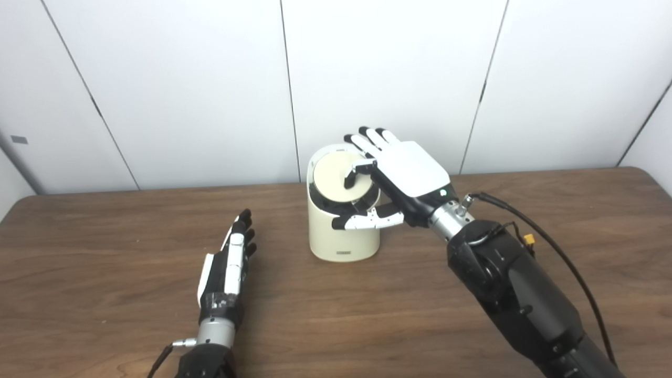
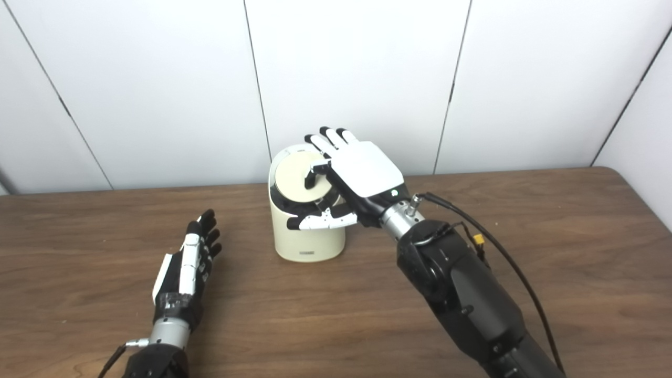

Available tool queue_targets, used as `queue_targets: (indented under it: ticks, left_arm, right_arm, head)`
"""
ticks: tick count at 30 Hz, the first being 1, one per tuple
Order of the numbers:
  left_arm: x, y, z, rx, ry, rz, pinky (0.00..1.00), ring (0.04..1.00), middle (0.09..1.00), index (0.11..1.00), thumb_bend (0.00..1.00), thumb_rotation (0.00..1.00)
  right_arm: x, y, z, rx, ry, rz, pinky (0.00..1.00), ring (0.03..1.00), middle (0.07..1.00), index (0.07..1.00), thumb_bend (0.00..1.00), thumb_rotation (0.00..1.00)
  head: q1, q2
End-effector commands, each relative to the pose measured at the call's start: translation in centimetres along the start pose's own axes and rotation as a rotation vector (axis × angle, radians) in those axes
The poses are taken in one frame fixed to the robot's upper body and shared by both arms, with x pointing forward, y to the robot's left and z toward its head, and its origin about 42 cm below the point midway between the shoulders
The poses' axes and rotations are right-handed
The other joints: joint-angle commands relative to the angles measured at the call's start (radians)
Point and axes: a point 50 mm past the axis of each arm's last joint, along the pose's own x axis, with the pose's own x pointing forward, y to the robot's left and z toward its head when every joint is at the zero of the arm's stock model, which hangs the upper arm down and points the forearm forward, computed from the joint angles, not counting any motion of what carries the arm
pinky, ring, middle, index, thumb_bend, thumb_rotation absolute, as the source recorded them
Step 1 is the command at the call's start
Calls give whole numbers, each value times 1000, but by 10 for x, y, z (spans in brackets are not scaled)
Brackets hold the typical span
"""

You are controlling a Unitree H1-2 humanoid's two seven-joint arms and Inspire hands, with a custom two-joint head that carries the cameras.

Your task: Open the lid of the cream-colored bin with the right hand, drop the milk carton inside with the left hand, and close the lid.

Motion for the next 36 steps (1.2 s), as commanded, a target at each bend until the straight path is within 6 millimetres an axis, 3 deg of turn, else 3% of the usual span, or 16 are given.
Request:
queue_targets:
  ticks: [1, 16, 30, 36]
  left_arm:
    - [7, -6, 20, -5, -94, -7, 978, 981, 985, 1000, 610, 992]
    - [6, -7, 21, -4, -94, -12, 981, 987, 993, 1000, 627, 974]
    - [7, -5, 23, -1, -105, -2, 976, 983, 985, 1000, 612, 963]
    - [7, -4, 22, 9, -96, -2, 978, 980, 981, 1000, 605, 976]
  right_arm:
    - [1, -5, 3, -18, -26, 1, 1000, 1000, 959, 593, 605, 885]
    - [-4, 12, 8, -39, -12, 71, 1000, 1000, 977, 604, 634, 877]
    - [-6, 28, 9, -59, 11, 163, 1000, 1000, 982, 632, 640, 949]
    - [-5, 15, 8, -14, 11, 94, 1000, 1000, 972, 637, 629, 968]
  head:
    - [0, 5]
    - [3, 13]
    - [7, 10]
    - [5, 3]
